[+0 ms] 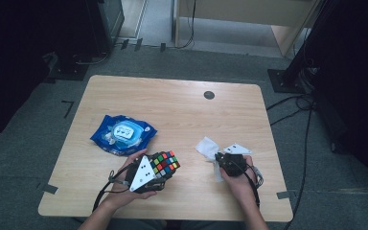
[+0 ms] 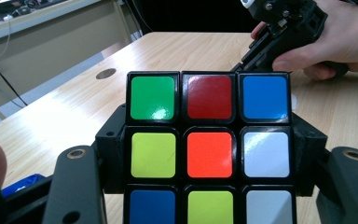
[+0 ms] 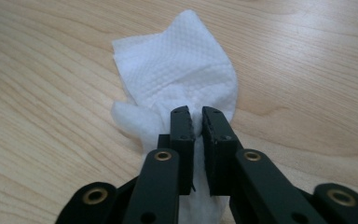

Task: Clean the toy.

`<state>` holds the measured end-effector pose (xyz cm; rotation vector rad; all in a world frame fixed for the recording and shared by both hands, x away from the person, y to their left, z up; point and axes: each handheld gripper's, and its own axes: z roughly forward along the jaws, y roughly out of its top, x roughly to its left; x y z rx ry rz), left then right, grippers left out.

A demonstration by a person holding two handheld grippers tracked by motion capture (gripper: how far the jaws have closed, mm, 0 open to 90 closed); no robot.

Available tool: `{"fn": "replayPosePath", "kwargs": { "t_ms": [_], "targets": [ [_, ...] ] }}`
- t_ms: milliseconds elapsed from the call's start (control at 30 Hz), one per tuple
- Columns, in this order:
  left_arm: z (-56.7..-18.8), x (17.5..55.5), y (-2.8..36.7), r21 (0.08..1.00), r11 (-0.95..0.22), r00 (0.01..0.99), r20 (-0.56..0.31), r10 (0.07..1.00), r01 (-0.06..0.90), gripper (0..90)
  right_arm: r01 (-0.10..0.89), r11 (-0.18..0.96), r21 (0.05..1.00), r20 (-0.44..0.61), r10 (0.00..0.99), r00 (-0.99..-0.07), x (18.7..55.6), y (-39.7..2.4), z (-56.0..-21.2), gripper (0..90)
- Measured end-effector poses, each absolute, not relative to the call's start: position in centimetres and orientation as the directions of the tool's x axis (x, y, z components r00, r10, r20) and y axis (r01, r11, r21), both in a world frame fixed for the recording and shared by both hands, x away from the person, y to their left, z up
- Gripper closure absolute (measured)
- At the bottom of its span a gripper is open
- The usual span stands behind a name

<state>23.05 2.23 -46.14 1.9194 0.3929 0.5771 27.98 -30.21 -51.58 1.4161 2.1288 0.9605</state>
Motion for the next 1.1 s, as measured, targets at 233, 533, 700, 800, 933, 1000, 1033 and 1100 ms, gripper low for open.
{"fn": "replayPosePath", "kwargs": {
  "t_ms": [233,533,700,800,933,1000,1033,1100],
  "targets": [
    [-46.2,23.3,2.4,0.918,-0.396,0.83,0.207,0.517,0.018,34.0,0.559,0.188,0.807,0.113,0.881,-0.459,26.7,-28.6,-49.2,87.7],
    [-46.1,23.1,2.1,0.924,-0.381,0.838,0.192,0.51,0.02,34.0,0.321,0.11,0.941,0.161,0.688,-0.708,22.0,-23.8,-42.7,87.6],
    [-46.0,22.7,1.6,0.928,-0.371,0.85,0.183,0.493,0.015,34.0,0.257,0.07,0.964,0.163,0.61,-0.775,20.4,-21.6,-41.4,87.4],
    [-46.0,22.0,1.0,0.915,-0.402,0.845,0.234,0.481,-0.025,34.0,0.265,0.055,0.963,0.181,0.6,-0.779,20.4,-20.7,-41.5,87.1],
    [-45.9,21.6,0.7,0.915,-0.402,0.851,0.241,0.467,-0.039,34.1,0.321,0.014,0.947,0.245,0.615,-0.75,21.3,-20.8,-42.6,86.8],
    [-45.8,21.7,0.8,0.917,-0.397,0.853,0.234,0.467,-0.035,34.1,0.335,0.007,0.942,0.255,0.634,-0.73,21.7,-21.0,-43.2,86.9],
    [-45.8,21.7,0.8,0.92,-0.391,0.855,0.224,0.467,-0.028,34.1,0.35,0.002,0.937,0.267,0.642,-0.718,21.9,-21.1,-43.4,86.9],
    [-45.7,21.9,1.0,0.923,-0.383,0.854,0.214,0.475,-0.018,34.1,0.373,-0.002,0.928,0.279,0.67,-0.689,22.4,-21.6,-44.1,86.9]
  ]
}}
